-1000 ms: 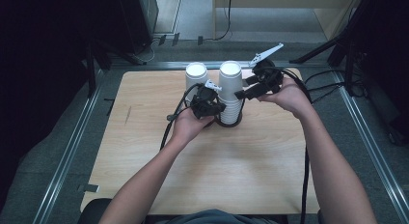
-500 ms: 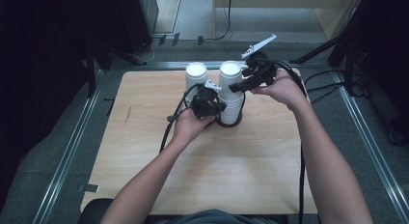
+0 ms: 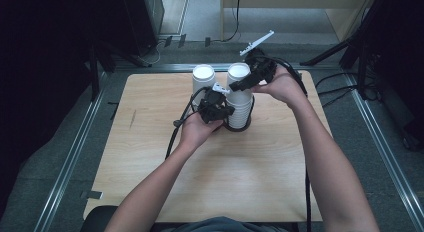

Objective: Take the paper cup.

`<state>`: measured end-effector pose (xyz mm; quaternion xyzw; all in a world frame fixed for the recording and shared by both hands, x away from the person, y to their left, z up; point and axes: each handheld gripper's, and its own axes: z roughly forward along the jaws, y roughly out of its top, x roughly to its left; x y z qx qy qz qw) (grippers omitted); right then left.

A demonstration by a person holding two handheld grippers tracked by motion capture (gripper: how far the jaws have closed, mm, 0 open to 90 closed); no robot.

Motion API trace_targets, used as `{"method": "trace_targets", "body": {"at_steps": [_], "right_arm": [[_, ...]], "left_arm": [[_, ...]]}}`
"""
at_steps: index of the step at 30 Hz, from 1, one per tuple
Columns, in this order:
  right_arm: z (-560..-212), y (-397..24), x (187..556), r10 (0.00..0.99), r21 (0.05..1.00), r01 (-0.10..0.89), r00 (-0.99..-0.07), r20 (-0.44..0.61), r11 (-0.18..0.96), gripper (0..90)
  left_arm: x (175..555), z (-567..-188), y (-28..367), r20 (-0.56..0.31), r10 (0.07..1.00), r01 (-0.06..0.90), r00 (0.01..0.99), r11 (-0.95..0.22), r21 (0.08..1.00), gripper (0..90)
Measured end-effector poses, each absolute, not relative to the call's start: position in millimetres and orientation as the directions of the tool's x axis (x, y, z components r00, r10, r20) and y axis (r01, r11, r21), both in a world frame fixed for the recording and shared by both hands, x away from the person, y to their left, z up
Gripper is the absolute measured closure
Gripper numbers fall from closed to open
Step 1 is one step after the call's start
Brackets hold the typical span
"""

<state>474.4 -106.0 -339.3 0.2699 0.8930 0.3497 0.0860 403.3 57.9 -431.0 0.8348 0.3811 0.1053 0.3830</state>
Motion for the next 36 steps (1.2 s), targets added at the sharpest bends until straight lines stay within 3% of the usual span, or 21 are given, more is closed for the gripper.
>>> {"method": "trace_targets", "body": {"at_steps": [10, 36], "right_arm": [[-339, -100, 473, 0.544, 0.667, 0.393, -0.839, -0.023, 0.633, 21.5], [-329, -93, 473, 0.549, 0.631, 0.406, -0.835, -0.037, 0.661, 23.6]], "left_arm": [[403, -431, 57, -0.110, 0.718, 0.552, 0.687, -0.418, 0.722, 86.7], [402, -431, 56, -0.086, 0.715, 0.538, 0.694, -0.435, 0.722, 86.7]]}}
